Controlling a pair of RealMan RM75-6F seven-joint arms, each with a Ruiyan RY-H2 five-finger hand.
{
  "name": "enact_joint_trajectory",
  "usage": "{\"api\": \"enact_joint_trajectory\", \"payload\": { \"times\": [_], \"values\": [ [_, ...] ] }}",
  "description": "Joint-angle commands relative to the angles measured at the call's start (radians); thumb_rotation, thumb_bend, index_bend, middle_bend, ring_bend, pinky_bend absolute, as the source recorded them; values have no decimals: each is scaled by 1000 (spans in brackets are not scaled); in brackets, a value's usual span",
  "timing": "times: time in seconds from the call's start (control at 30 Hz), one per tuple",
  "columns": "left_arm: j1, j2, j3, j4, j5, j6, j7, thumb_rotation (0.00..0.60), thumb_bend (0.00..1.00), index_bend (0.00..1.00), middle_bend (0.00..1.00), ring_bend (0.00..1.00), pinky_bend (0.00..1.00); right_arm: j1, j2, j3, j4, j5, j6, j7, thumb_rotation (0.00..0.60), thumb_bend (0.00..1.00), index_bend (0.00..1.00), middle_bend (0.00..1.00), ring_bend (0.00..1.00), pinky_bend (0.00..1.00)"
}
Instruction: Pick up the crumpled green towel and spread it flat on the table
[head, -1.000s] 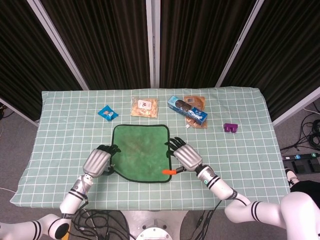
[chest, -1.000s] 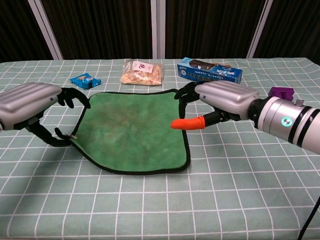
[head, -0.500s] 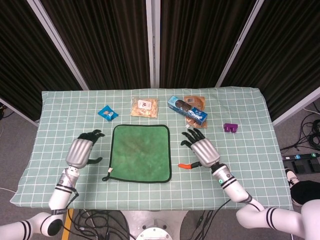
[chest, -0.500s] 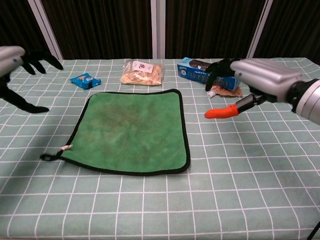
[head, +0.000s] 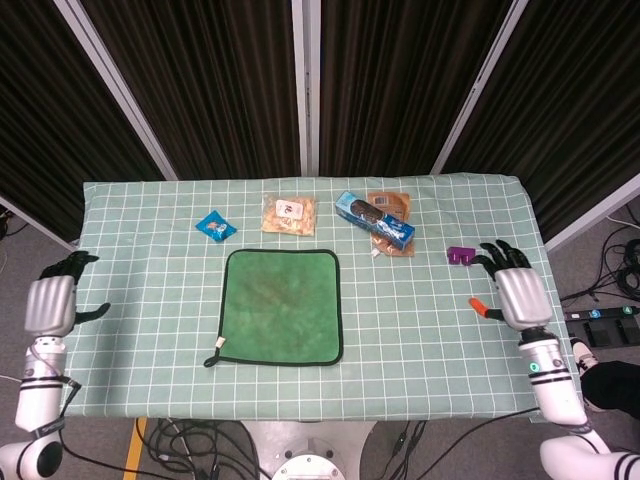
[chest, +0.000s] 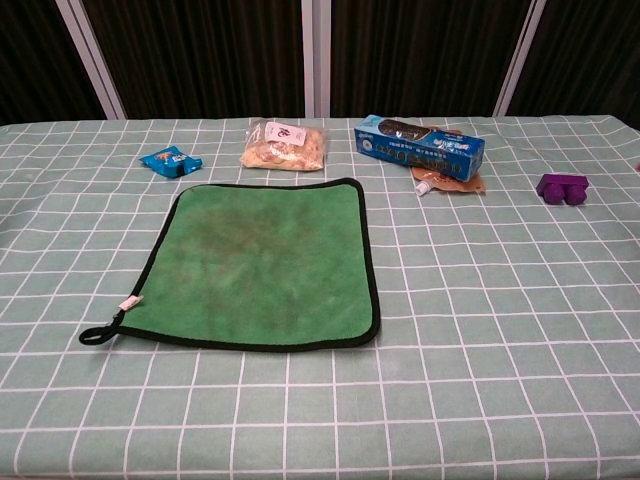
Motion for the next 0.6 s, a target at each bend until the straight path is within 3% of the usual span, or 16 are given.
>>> {"api": "enact_joint_trajectory", "payload": {
  "times": [0.03,0.37,0.6],
  "values": [
    [44,26,28,-6,18,38,-8,600,0,315,300,262,281,-59,46,-26,-16,-14,43,32,537,91,248,122,51,135],
    [134,51,91,-173,90,151,91,600,0,315,298,260,276,-232,88,-91,-77,-108,216,90,491,89,241,120,46,114],
    [147,65,95,-267,114,174,171,600,0,315,298,260,266,-296,112,-108,-100,-131,241,138,463,90,241,120,46,109]
  ]
}}
